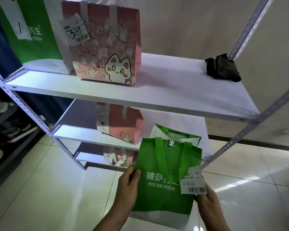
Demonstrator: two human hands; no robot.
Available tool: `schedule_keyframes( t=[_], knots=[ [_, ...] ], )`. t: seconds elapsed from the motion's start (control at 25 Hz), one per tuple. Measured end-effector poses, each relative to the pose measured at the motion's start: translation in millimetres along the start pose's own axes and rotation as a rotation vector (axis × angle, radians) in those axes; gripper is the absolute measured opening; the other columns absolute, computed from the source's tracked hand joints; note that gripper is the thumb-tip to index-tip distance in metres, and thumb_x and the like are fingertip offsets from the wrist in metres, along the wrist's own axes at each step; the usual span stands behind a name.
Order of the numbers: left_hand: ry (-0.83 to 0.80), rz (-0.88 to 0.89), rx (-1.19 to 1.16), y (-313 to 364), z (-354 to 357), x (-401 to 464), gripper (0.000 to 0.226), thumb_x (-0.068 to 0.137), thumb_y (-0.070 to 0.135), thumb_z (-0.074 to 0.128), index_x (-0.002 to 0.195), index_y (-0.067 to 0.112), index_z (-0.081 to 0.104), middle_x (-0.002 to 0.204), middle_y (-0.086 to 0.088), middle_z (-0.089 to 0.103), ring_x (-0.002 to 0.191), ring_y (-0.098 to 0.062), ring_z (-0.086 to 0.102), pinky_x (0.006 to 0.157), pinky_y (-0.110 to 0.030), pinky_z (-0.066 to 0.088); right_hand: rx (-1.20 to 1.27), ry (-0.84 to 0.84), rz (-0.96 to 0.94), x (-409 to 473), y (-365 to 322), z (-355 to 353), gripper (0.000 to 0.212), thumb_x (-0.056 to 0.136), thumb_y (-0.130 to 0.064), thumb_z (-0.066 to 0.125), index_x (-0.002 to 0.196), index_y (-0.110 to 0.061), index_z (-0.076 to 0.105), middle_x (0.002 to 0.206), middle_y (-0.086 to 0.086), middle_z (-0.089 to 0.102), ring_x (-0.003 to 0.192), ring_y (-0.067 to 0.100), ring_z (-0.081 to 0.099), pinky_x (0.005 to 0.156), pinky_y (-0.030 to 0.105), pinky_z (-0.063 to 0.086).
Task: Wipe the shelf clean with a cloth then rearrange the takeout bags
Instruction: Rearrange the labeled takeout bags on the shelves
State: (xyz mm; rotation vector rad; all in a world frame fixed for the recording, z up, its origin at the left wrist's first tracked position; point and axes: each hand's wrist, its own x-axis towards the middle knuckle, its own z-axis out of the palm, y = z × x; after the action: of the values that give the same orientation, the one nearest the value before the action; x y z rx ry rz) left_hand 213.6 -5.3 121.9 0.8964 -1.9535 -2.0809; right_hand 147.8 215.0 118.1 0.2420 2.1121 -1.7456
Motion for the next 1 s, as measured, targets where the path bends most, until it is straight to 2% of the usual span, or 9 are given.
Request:
schedule_keyframes(
  t=[0.12, 0.2, 0.32, 0.44, 0.56, 0.72, 0.84, 0.92, 1.0],
  knots=[
    [-0.015, -0.01, 0.015, -9.2, 25.2, 28.2, 0.027, 0.101, 0.006, 0.047, 0.1, 0.021, 0.07, 0.095, 0.008, 0.075, 0.092, -0.011, 0.068, 0.078, -0.023, 0.054, 0.06, 0.076, 0.034, 29.9, 1.1, -6.9, 0.031, 0.104, -0.005, 0.045, 0.119, -0.02, 0.067, 0.106, 0.011, 0.072, 0.107, 0.029, 0.064, 0.09, 0.05, 0.055],
    [-0.04, 0.014, 0.021, -8.9, 44.7, 52.1, 0.027, 0.1, 0.006, 0.047, 0.103, 0.02, 0.07, 0.099, 0.003, 0.074, 0.095, -0.014, 0.067, 0.084, -0.028, 0.052, 0.133, 0.118, 0.03, 52.3, -5.9, -11.6, 0.027, 0.105, -0.01, 0.045, 0.113, -0.018, 0.069, 0.102, 0.013, 0.072, 0.099, 0.027, 0.066, 0.08, 0.043, 0.056],
    [-0.032, 0.073, 0.057, -0.5, 69.8, 87.2, 0.026, 0.099, 0.005, 0.047, 0.098, 0.019, 0.069, 0.096, -0.003, 0.073, 0.089, -0.018, 0.066, 0.079, -0.028, 0.052, 0.16, 0.165, -0.009, 93.9, -13.5, -18.3, 0.026, 0.107, -0.015, 0.043, 0.104, -0.011, 0.068, 0.1, 0.016, 0.069, 0.097, 0.031, 0.065, 0.075, 0.042, 0.055],
    [-0.089, 0.097, 0.077, 4.6, 88.7, 127.8, 0.03, 0.099, 0.003, 0.044, 0.103, 0.021, 0.068, 0.099, -0.005, 0.073, 0.096, -0.03, 0.067, 0.085, -0.042, 0.054, 0.2, 0.212, -0.063, 139.3, -18.6, -23.5, 0.027, 0.107, -0.012, 0.041, 0.094, -0.01, 0.065, 0.096, 0.014, 0.066, 0.098, 0.033, 0.061, 0.076, 0.04, 0.053],
    [-0.127, 0.124, 0.045, 10.2, 100.7, 163.1, 0.036, 0.095, 0.0, 0.047, 0.103, 0.027, 0.069, 0.101, -0.004, 0.074, 0.098, -0.03, 0.069, 0.088, -0.052, 0.056, 0.188, 0.218, -0.1, 177.3, -27.5, -23.0, 0.029, 0.107, -0.01, 0.038, 0.098, -0.015, 0.065, 0.092, 0.007, 0.067, 0.088, 0.024, 0.063, 0.068, 0.033, 0.053],
    [-0.123, 0.175, 0.139, 12.1, 117.1, 202.2, 0.042, 0.093, -0.008, 0.046, 0.104, 0.029, 0.064, 0.097, 0.001, 0.075, 0.09, -0.019, 0.072, 0.078, -0.031, 0.059, 0.159, 0.179, -0.227, 217.7, -20.5, -22.3, 0.028, 0.109, -0.017, 0.04, 0.121, -0.009, 0.064, 0.101, 0.007, 0.07, 0.09, 0.018, 0.066, 0.069, 0.031, 0.06],
    [-0.142, 0.196, 0.183, -6.1, 124.2, 229.1, 0.043, 0.092, -0.008, 0.05, 0.106, 0.029, 0.067, 0.102, 0.008, 0.075, 0.094, -0.009, 0.071, 0.08, -0.019, 0.056, 0.055, 0.177, -0.276, 239.9, -5.3, -25.0, 0.023, 0.107, -0.014, 0.044, 0.11, -0.017, 0.066, 0.099, 0.002, 0.07, 0.089, 0.011, 0.068, 0.066, 0.022, 0.057],
    [-0.118, 0.212, 0.175, -28.1, 124.0, 236.2, 0.039, 0.092, -0.005, 0.054, 0.106, 0.027, 0.07, 0.104, 0.007, 0.075, 0.098, -0.009, 0.069, 0.087, -0.025, 0.056, -0.045, 0.21, -0.253, 244.2, 11.8, -25.6, 0.031, 0.104, -0.006, 0.045, 0.099, -0.027, 0.066, 0.093, -0.007, 0.069, 0.085, 0.002, 0.066, 0.062, 0.013, 0.052],
    [-0.049, 0.209, 0.148, -58.0, 121.4, 237.0, 0.028, 0.091, 0.005, 0.06, 0.1, 0.03, 0.072, 0.101, 0.008, 0.075, 0.096, -0.013, 0.07, 0.089, -0.036, 0.057, -0.124, 0.239, -0.218, 243.8, 35.4, -23.9, 0.028, 0.104, -0.008, 0.047, 0.102, -0.027, 0.067, 0.097, -0.008, 0.069, 0.094, 0.011, 0.065, 0.065, 0.017, 0.049]
  ],
)
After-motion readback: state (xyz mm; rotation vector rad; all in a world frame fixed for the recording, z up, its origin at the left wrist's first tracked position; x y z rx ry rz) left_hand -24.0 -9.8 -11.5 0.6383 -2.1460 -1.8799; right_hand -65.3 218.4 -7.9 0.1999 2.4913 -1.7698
